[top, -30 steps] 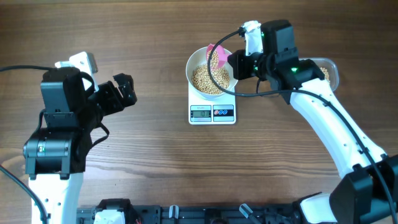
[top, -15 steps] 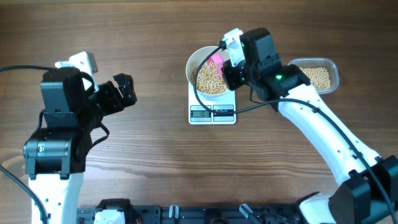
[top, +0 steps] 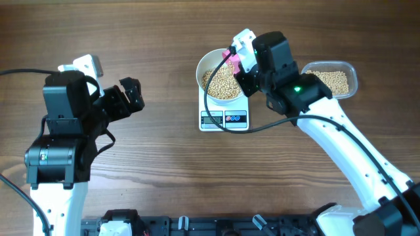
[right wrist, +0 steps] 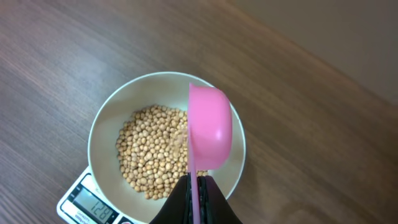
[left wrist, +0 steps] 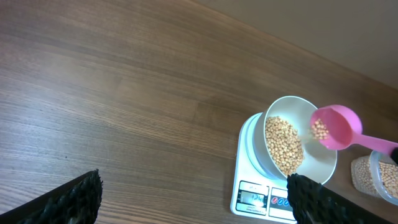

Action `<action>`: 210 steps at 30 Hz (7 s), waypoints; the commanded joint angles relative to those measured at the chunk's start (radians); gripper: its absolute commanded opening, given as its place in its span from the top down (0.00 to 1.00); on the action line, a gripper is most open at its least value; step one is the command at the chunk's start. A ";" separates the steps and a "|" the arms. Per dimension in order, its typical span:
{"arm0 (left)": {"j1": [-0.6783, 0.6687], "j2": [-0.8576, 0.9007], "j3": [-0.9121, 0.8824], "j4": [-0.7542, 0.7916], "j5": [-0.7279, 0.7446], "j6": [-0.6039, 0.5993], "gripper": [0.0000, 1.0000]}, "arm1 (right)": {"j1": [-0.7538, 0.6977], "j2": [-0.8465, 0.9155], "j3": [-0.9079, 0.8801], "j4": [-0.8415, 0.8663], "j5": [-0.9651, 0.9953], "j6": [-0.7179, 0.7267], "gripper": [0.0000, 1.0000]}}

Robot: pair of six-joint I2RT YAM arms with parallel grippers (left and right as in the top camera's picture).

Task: Scoop item into bowl and weigh 150g on scale
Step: 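Tilt the scoop with the right gripper to pour soybeans into bowl, then move the empty pink scoop right back over the soybean tub, then lower the pink scoop into the soybeans in the tub, then drag the scoop through the soybeans and lift it filled, then carry the filled scoop left over the white bowl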

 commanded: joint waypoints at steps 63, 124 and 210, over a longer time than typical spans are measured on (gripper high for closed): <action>0.005 0.004 0.018 0.000 -0.010 0.013 0.00 | -0.499 -0.037 0.026 -0.293 0.174 -0.009 0.96; 0.005 0.004 0.018 0.001 -0.010 0.013 0.00 | -0.583 0.146 -0.003 -0.242 -0.099 -0.017 0.96; 0.005 0.004 0.018 0.001 -0.010 0.013 0.00 | -0.721 0.196 -0.002 0.047 -1.265 0.433 0.96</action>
